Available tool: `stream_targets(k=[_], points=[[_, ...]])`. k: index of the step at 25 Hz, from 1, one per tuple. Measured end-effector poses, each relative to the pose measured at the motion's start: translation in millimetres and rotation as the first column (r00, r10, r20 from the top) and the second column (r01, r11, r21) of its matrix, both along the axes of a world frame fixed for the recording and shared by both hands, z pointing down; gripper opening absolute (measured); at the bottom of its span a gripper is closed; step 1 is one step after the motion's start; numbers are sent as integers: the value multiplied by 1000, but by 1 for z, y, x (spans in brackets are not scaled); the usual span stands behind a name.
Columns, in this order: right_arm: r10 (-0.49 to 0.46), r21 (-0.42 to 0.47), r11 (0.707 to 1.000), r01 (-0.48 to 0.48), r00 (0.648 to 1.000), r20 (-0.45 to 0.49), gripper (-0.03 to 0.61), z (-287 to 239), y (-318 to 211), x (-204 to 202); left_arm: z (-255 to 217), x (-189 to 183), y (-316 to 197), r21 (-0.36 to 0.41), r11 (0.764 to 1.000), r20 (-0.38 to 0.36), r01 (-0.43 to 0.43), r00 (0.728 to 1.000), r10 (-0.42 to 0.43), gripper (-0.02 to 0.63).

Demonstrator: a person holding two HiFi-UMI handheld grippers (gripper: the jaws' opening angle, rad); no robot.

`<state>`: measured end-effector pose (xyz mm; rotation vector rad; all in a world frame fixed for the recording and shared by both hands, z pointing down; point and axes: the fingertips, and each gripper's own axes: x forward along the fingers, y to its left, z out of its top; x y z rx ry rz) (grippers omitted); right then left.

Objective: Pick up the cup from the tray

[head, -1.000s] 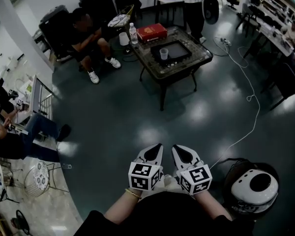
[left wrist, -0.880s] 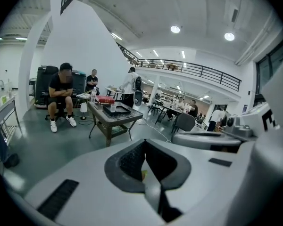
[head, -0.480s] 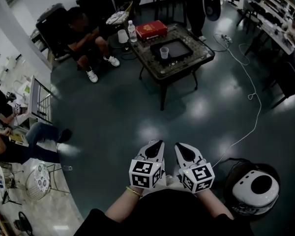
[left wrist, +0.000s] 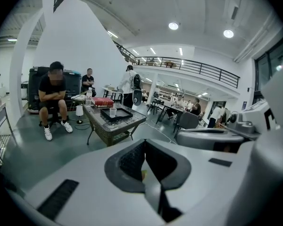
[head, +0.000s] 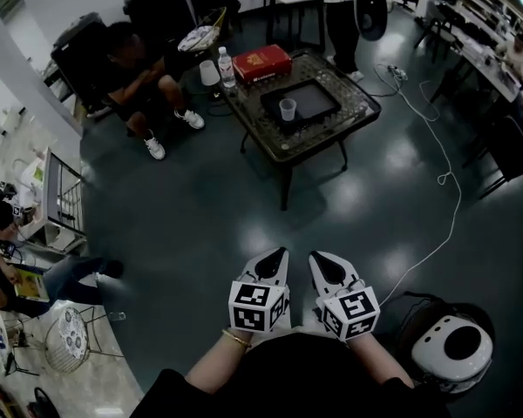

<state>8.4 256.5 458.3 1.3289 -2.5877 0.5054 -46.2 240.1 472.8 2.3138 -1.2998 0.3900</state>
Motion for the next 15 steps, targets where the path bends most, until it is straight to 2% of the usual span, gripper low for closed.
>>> stream_targets(k=[15], points=[[23, -29, 999, -23, 1000, -17, 11, -7, -109, -18, -5, -12, -105, -32, 998, 7, -47, 999, 47, 12]])
